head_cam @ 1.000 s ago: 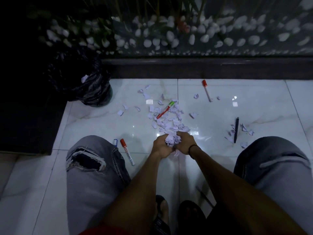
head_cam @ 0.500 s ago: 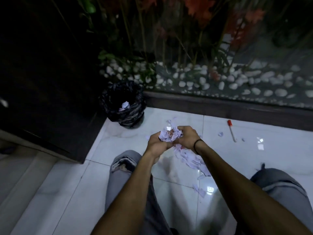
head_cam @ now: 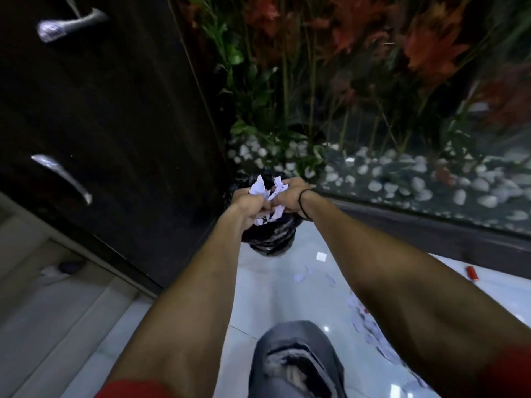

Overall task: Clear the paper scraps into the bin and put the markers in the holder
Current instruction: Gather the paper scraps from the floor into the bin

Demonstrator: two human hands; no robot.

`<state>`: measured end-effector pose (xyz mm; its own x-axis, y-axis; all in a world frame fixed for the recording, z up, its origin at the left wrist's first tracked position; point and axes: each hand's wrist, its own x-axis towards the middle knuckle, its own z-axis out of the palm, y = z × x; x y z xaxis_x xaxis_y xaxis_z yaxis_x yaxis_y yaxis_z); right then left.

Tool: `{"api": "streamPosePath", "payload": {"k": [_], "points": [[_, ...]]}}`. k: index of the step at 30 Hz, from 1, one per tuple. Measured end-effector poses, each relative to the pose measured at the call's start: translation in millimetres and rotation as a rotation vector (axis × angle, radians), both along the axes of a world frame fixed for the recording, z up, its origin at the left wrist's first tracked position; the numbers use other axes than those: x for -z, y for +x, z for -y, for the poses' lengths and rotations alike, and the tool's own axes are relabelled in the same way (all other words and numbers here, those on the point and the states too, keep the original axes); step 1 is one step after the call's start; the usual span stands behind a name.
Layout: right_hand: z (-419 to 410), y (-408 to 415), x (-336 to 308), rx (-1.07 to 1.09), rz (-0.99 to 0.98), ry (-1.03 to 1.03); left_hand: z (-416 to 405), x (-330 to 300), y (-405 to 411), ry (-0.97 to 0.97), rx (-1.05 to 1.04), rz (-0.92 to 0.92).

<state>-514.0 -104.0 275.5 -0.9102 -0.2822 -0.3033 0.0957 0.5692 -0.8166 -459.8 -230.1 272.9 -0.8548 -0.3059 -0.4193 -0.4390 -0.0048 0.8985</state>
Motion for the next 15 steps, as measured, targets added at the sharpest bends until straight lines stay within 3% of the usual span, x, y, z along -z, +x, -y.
{"api": "streamPosePath", "payload": {"k": [4,11,15], "points": [[36.5,-17.8,2.7,-0.002,-0.031,0.093,22.8,-2.6,-19.1,0.000,-0.096,0.011],[47.4,-20.2,23.4,0.071,0.190,-0.033,33.3,-8.1,-18.0,0.057,-0.064,0.112],[35.0,-15.3,37.7,0.120,0.155,-0.065,28.8,11.3,-19.3,0.082,-0.048,0.110]]}}
